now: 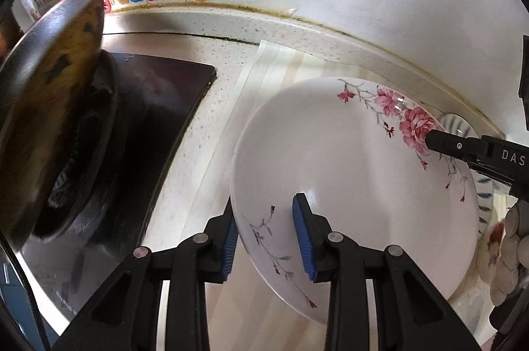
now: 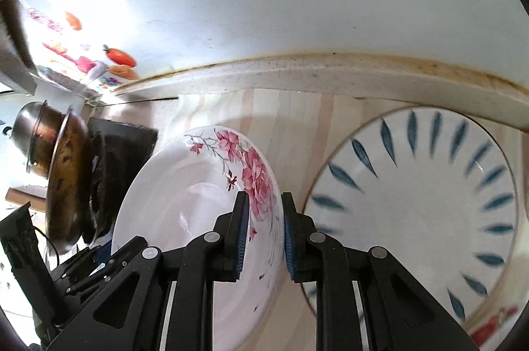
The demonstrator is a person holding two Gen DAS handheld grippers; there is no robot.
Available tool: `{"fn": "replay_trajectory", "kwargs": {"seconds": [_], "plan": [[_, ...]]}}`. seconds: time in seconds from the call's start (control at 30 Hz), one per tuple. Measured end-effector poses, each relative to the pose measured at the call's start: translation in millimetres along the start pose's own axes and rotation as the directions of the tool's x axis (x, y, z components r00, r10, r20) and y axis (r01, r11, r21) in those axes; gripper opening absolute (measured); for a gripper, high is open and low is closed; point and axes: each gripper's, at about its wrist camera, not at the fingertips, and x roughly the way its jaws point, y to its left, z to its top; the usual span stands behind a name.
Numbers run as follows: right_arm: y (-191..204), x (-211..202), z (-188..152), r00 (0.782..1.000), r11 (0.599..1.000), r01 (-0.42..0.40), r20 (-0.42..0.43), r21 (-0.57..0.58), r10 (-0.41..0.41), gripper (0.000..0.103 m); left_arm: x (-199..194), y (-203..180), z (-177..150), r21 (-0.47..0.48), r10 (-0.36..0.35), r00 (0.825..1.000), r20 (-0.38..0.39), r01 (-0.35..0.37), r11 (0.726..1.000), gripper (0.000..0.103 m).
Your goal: Organize plates and bowls
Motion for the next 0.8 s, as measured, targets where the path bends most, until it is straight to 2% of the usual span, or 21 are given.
{"fn": "replay_trajectory", "kwargs": {"seconds": [0.2, 0.43, 0.63, 0.8], "plan": [[-0.5, -47.4, -35.9, 1.000, 1.000, -0.011, 0.023, -0.012, 0.011, 0.021, -25.3, -17.9, -16.3, 0.019, -0.008, 1.000, 0.021, 0.007, 1.000, 0.029], [-16.3, -109.7, -89.1, 0.998, 1.000, -0.009, 0.067, -0.010, 0.009, 0.021, -66.4, -42.5, -54.5, 0.072, -0.038, 0.999, 0.031, 0.035, 0.997, 0.029], [-47.1, -162.7, -142.6, 0.995, 1.000, -0.001, 0.098, 0.006, 0.000, 0.021, -87.5, -68.8, -86.5, 0.127, -0.076, 0.997, 0.022, 0.072, 0.989, 0.029], [-73.2, -186.9, -184.1, 0.994, 0.999, 0.009, 0.104, 0.046, -0.014, 0.021, -92.3, -93.2, -113.7, 0.173, -0.103, 0.995, -0.010, 0.103, 0.980, 0.029]]}}
